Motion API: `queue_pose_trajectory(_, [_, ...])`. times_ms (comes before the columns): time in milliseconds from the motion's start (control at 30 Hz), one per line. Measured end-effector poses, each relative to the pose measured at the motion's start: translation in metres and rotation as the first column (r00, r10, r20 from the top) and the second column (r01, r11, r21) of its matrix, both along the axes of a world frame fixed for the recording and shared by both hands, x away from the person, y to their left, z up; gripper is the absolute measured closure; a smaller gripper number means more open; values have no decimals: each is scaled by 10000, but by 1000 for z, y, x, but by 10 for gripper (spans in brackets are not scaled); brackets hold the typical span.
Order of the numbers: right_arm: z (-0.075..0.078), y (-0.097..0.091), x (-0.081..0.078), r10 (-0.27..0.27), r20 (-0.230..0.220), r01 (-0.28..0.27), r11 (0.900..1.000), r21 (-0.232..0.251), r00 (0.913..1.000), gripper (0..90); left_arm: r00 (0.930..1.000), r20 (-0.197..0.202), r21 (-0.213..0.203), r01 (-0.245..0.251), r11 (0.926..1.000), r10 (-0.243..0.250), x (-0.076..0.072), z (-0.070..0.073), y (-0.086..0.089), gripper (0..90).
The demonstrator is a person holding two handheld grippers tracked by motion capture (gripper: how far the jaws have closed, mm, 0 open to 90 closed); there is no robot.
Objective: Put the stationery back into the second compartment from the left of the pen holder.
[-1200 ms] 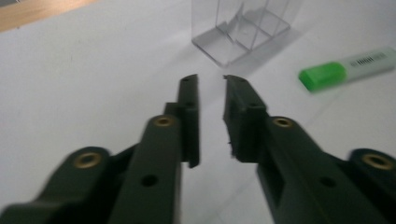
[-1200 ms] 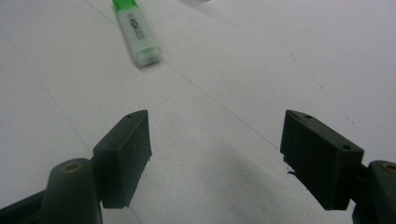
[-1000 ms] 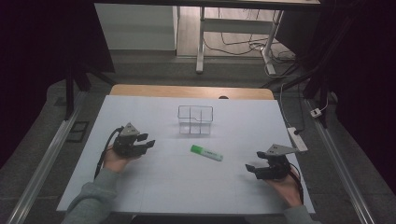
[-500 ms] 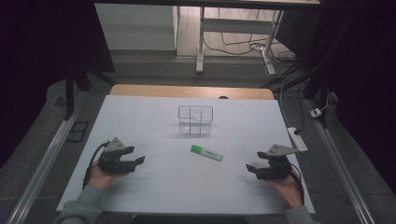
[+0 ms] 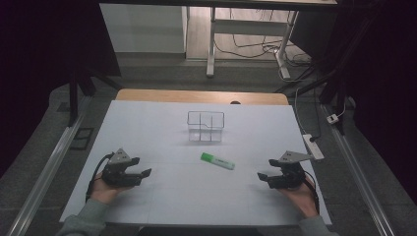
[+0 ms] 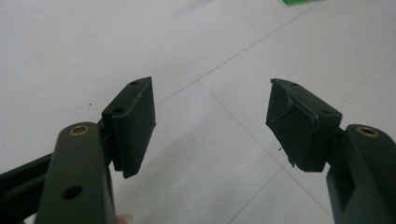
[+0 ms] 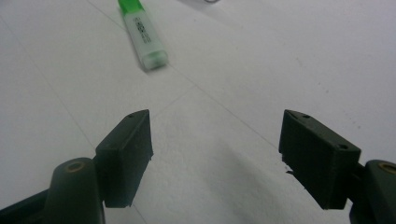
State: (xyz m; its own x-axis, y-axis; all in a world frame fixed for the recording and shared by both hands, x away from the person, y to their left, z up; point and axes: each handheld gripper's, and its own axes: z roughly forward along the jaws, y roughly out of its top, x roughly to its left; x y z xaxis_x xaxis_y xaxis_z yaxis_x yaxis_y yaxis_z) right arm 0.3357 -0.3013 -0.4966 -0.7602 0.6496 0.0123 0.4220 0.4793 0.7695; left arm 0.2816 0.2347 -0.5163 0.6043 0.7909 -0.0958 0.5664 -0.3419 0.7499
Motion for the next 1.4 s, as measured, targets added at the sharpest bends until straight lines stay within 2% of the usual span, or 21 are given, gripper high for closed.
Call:
queue_pose_trajectory(167, [10,8,2,240,39,-240,9997,75,9997,254,10000,-26,4,16,10000,-16,-1,-1,0,324])
queue_pose_trajectory(333, [16,24,9,466,-50,-466,9989,66,9989,252,10000,2,28,63,10000,-63,-1,-1,0,323])
queue_pose_trajectory(467, [20,41,15,804,-59,-805,9966,-181,9967,252,9999,-21,73,142,9999,-142,0,-2,0,323])
queue_pose_trajectory(600, [22,55,23,1059,-273,-1067,9939,-284,9940,252,9996,-141,172,259,9995,-256,2,-4,-3,321])
queue_pose_trajectory(900, [24,73,37,1342,-634,-1368,9898,-387,9889,252,9991,-107,165,412,9990,-410,4,-4,-5,326])
queue_pose_trajectory(1000, [26,78,39,1453,-663,-1473,9887,-263,9872,252,9989,-132,212,447,9988,-445,5,-4,-6,324])
queue_pose_trajectory(1400, [34,104,48,1883,-572,-1906,9810,-376,9804,255,9986,-144,376,510,9980,-505,2,-3,-9,319])
